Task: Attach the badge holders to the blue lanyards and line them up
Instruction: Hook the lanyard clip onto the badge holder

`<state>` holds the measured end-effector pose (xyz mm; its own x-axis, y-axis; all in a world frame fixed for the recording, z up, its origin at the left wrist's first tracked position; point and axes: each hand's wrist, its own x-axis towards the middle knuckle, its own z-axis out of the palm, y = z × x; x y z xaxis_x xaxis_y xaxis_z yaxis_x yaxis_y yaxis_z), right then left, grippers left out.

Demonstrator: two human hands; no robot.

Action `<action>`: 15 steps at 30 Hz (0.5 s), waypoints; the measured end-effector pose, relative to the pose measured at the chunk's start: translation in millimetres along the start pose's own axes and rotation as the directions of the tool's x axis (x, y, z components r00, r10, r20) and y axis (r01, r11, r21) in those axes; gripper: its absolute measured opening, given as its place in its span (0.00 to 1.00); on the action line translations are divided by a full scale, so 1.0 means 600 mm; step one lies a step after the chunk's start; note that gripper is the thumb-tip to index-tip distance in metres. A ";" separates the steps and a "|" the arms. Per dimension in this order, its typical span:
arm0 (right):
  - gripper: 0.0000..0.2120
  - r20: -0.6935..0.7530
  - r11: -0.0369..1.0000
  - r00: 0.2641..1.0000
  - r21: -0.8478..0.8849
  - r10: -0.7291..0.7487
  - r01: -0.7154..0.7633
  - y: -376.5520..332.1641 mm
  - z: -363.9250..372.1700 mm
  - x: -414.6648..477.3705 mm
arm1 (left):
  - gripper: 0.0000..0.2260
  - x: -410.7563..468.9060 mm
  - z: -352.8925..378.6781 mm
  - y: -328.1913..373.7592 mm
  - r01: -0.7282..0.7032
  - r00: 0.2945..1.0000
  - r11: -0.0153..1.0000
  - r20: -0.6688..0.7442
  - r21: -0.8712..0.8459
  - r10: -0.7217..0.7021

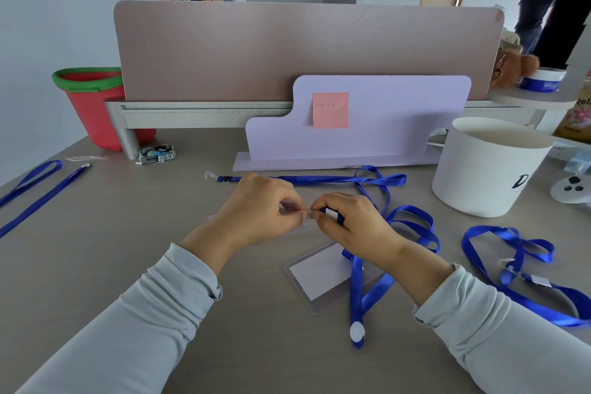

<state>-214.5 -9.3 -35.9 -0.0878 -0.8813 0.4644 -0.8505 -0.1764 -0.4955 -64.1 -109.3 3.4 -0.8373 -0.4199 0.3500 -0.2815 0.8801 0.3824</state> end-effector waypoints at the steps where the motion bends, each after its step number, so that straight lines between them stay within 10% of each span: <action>1: 0.05 -0.008 1.000 1.000 0.008 -0.006 0.006 0.000 0.000 0.000 | 0.04 0.001 0.000 0.001 0.005 1.000 1.000 0.002 -0.009 -0.005; 15: 0.08 -0.037 0.990 0.999 0.135 -0.030 0.034 -0.005 0.000 0.002 | 0.03 0.000 0.000 0.005 0.044 0.999 0.994 -0.005 -0.099 -0.045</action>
<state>-211.9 -10.1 -33.9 -0.0819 -0.8586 0.5060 -0.7754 -0.2641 -0.5736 -65.0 -106.6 4.9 -0.8215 -0.4599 0.3371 -0.2701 0.8345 0.4803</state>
